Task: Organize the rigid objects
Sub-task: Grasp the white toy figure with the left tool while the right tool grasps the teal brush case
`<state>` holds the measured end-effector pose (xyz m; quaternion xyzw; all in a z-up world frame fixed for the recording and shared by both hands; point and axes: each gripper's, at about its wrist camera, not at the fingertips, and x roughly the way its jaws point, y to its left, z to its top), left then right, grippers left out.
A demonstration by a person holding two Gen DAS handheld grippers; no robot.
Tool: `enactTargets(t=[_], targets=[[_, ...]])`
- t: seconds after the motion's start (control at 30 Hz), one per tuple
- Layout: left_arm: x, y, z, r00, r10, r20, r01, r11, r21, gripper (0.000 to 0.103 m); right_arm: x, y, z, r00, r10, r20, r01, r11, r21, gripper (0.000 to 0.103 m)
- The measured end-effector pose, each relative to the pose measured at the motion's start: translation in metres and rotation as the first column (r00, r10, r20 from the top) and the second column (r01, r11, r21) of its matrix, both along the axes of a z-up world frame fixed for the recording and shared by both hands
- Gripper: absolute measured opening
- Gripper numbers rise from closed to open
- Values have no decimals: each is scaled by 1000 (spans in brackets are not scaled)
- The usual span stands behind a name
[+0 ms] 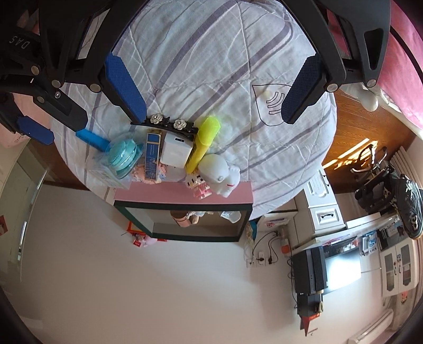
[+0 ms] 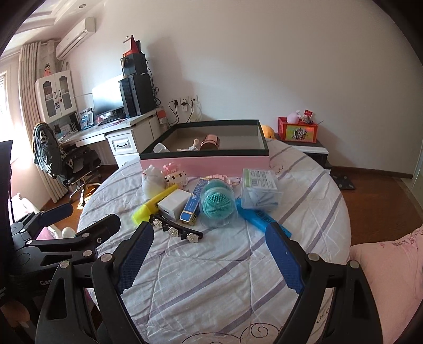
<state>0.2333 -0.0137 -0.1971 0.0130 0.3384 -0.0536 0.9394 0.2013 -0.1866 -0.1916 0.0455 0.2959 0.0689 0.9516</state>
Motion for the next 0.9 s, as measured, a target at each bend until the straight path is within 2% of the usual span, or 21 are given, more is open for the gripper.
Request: enactTargets(t=[0.17,0.3,0.5,0.63,0.73,0.77,0.83,0.87,0.9], targets=[[28,0,-14,999,2,-44,-3,1000,-17,103,26,-9,-20,998,-12,-60,12,1000,7,88],[57,3,-17,998,37,-49,-36,999,11,103,44,-15,-29,997,-19,-78,20,1000,18,88],[104,11,-25,994,82,-76,-82,997,5,103,67,-20,-34,995,-22,-94,25,999,27,88],[133,14,-34,987,88,-133,-92,995,-28,103,77,-21,-39,994,-17,-106,20,999,32,88],[153,10,-39,982,97,-165,-101,995,-16,103,82,-20,-41,994,-2,-109,7,999,46,88],[158,9,-41,981,97,-170,-100,995,-15,101,83,-19,-40,994,-1,-109,6,999,46,88],[162,6,-43,986,67,-155,-73,997,-31,83,86,-18,-40,994,0,-107,5,999,42,88],[164,5,-46,984,49,-170,-55,998,-35,66,87,-18,-39,994,1,-107,3,999,41,88],[163,4,-47,984,48,-170,-54,998,-32,59,88,-17,-39,994,1,-108,3,999,39,88]])
